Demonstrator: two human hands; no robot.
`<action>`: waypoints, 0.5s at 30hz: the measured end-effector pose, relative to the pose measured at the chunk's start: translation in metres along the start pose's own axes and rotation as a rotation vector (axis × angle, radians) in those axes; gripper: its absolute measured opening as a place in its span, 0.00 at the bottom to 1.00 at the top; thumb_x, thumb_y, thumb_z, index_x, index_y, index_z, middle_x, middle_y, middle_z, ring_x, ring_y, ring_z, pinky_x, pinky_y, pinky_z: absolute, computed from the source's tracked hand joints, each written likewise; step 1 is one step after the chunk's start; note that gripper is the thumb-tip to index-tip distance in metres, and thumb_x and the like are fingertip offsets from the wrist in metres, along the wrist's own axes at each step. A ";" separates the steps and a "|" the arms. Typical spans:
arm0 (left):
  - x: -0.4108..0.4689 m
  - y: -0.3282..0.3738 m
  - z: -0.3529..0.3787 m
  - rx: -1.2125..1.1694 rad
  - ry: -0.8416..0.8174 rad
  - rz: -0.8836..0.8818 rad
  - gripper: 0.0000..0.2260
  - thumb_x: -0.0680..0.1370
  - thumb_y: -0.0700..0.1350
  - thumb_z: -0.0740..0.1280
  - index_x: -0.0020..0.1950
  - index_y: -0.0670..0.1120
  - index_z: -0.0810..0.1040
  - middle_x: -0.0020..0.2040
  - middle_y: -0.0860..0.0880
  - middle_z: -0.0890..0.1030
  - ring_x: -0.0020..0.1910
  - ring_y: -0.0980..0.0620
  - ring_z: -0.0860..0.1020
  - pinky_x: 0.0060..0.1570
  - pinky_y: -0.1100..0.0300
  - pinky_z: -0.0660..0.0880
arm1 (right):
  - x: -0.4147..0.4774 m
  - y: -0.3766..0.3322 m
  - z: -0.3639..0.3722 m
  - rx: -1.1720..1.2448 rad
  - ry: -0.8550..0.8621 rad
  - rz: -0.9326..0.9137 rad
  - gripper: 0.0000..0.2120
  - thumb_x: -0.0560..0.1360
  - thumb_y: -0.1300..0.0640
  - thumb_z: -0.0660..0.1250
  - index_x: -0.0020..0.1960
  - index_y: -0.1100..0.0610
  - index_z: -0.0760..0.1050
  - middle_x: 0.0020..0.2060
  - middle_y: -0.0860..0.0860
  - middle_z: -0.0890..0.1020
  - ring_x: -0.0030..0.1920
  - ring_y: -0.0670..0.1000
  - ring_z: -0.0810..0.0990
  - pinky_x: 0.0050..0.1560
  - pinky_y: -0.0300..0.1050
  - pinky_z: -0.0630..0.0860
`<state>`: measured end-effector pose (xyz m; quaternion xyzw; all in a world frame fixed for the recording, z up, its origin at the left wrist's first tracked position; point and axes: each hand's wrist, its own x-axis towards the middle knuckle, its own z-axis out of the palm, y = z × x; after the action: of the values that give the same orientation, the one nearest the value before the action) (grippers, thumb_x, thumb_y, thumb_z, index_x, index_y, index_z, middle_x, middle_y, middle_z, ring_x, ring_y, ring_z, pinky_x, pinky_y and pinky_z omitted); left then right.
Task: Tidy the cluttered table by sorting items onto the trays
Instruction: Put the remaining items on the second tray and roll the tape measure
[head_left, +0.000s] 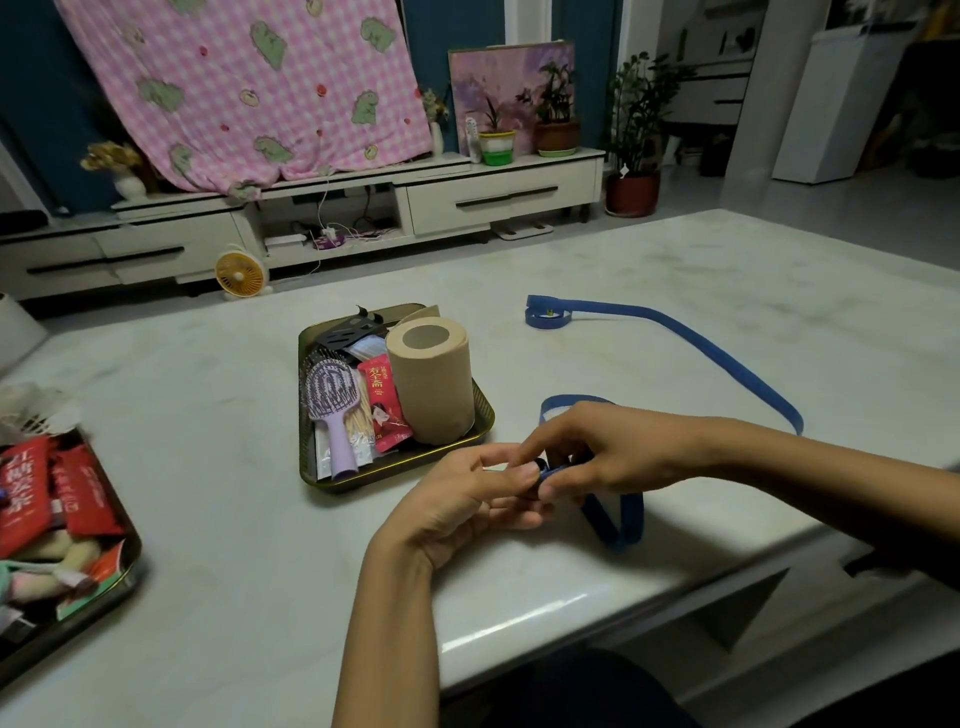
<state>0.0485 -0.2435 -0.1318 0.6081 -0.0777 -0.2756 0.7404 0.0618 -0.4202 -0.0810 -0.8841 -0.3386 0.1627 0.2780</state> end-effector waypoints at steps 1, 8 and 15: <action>-0.001 0.000 -0.001 -0.001 0.001 -0.001 0.21 0.67 0.43 0.71 0.59 0.37 0.76 0.40 0.43 0.82 0.34 0.51 0.81 0.33 0.64 0.78 | -0.001 0.000 -0.001 0.021 -0.009 0.016 0.13 0.75 0.56 0.68 0.59 0.54 0.76 0.34 0.42 0.78 0.32 0.37 0.76 0.34 0.27 0.69; 0.000 -0.003 0.000 -0.097 0.153 0.113 0.13 0.68 0.39 0.70 0.52 0.39 0.78 0.39 0.44 0.83 0.33 0.52 0.81 0.35 0.62 0.79 | 0.004 0.000 0.013 -0.250 0.183 0.044 0.09 0.74 0.47 0.67 0.49 0.49 0.69 0.34 0.44 0.77 0.34 0.45 0.76 0.34 0.32 0.69; 0.001 -0.007 0.011 -0.060 0.150 0.152 0.05 0.74 0.38 0.66 0.42 0.39 0.81 0.34 0.45 0.82 0.34 0.53 0.81 0.39 0.60 0.80 | 0.016 0.006 0.031 -0.705 0.394 0.029 0.17 0.74 0.43 0.62 0.52 0.55 0.65 0.44 0.55 0.80 0.41 0.57 0.76 0.35 0.47 0.64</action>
<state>0.0419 -0.2542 -0.1359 0.5970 -0.0597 -0.1748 0.7807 0.0613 -0.4013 -0.1108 -0.9443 -0.3011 -0.1321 0.0151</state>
